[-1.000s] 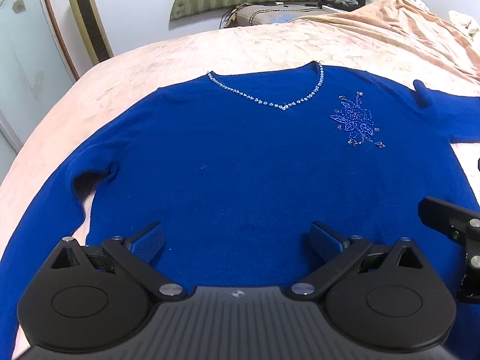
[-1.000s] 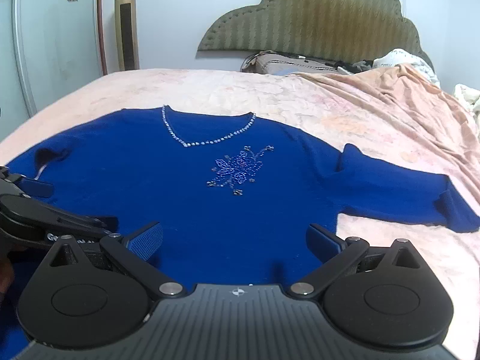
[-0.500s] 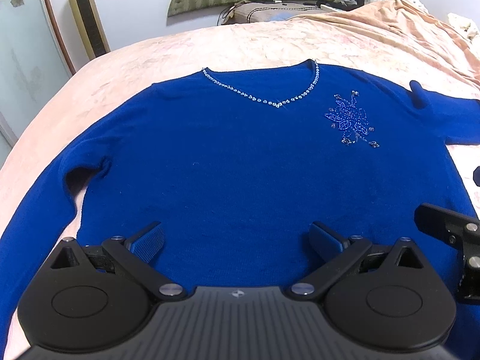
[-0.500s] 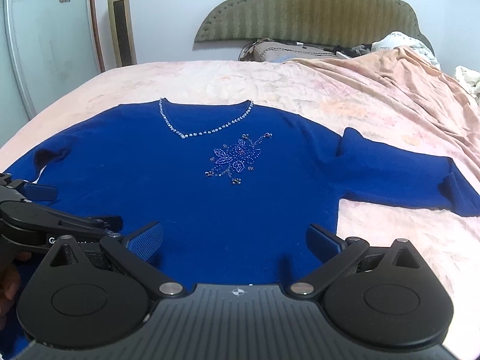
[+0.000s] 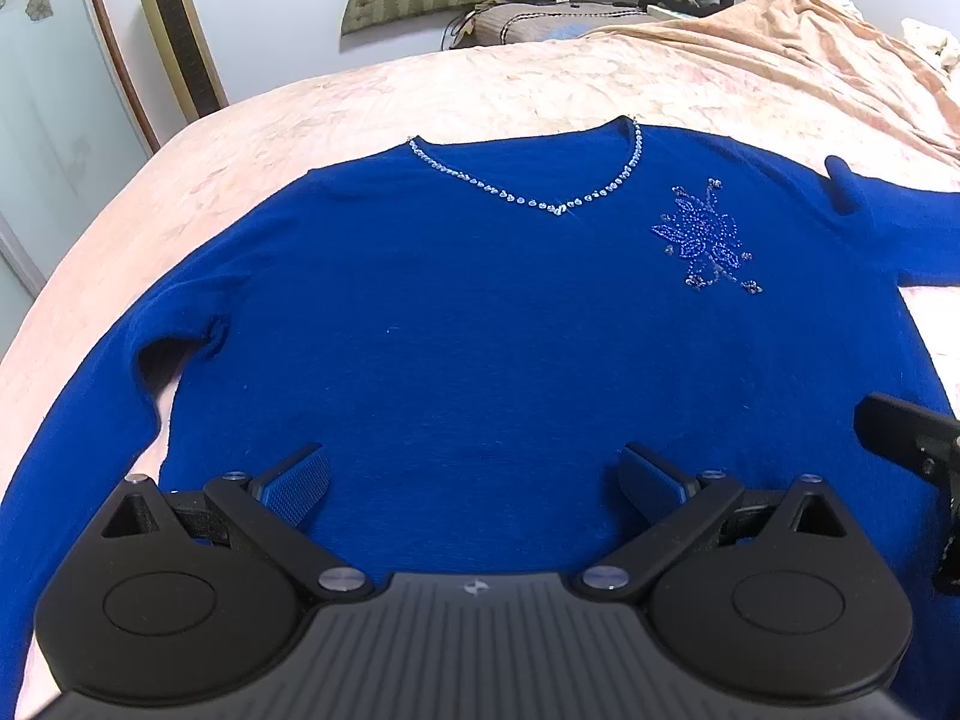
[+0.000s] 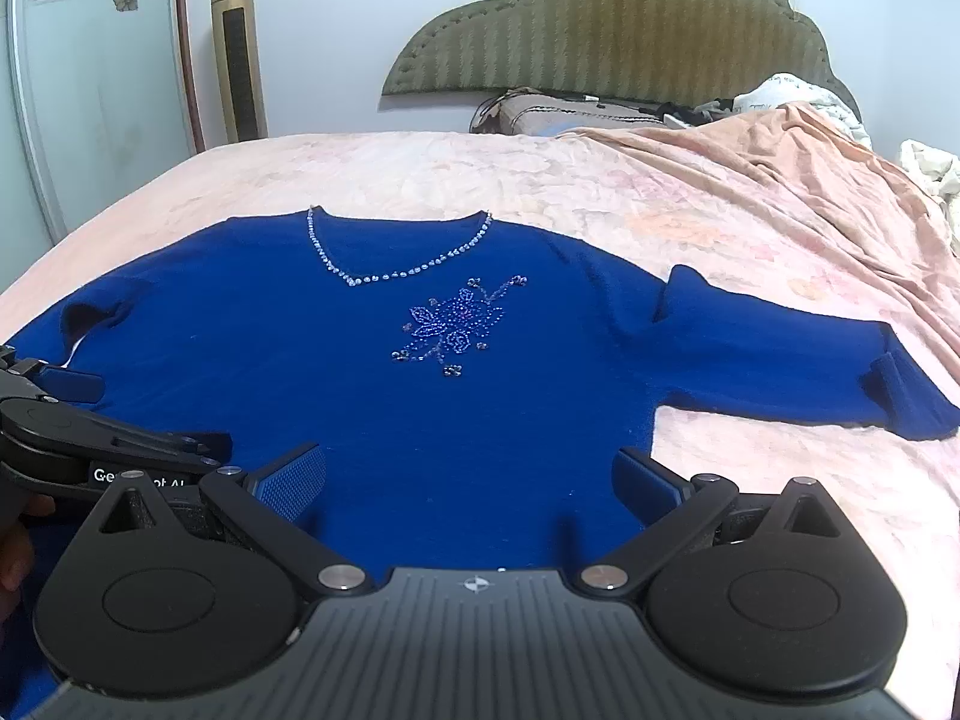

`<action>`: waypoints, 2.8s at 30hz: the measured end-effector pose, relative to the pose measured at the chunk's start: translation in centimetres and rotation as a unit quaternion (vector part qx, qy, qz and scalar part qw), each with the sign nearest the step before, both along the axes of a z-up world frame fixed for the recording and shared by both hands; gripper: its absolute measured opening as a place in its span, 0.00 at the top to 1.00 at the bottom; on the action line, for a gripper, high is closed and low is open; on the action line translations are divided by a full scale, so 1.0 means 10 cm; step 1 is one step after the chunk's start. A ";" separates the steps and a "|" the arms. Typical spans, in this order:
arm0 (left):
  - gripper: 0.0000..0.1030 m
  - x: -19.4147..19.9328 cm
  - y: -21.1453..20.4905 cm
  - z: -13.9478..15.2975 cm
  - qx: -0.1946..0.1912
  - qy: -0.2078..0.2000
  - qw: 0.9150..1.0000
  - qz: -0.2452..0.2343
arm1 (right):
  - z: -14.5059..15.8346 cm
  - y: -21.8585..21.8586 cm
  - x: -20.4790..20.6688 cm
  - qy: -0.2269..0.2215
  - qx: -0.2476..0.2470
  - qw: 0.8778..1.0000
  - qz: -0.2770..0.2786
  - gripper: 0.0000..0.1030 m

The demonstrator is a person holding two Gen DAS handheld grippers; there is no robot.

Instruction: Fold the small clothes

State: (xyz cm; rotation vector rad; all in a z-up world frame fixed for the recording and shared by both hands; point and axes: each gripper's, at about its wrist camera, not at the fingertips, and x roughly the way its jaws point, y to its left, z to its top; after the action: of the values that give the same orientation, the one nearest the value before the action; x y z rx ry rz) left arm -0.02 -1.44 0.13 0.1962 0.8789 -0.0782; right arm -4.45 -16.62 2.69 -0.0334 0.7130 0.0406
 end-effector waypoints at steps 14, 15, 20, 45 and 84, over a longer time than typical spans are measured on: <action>0.00 -0.01 -0.08 0.00 0.016 -0.004 1.000 0.000 | 0.01 -0.03 -0.04 -0.008 -0.001 1.000 0.006 0.00; 0.00 -0.01 -0.08 0.00 0.017 -0.004 1.000 0.000 | 0.01 -0.02 -0.04 -0.008 -0.001 1.000 0.006 0.00; 0.00 -0.02 -0.11 0.00 0.022 -0.005 1.000 -0.001 | 0.00 -0.04 -0.03 -0.008 0.002 1.000 0.001 0.00; 0.00 -0.01 -0.13 -0.01 0.025 -0.001 1.000 0.002 | 0.00 -0.12 -0.07 -0.012 0.018 1.000 -0.002 0.00; 0.00 0.07 -0.76 -0.06 0.065 -0.005 0.996 -0.058 | -0.11 -2.15 0.28 -0.046 -0.065 0.970 -0.228 0.16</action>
State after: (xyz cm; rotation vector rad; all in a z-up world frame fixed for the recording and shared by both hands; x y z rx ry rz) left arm 0.67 -9.05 -0.49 0.3695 0.8632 -0.1288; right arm -1.69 -38.14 1.58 0.0050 0.6163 -0.4469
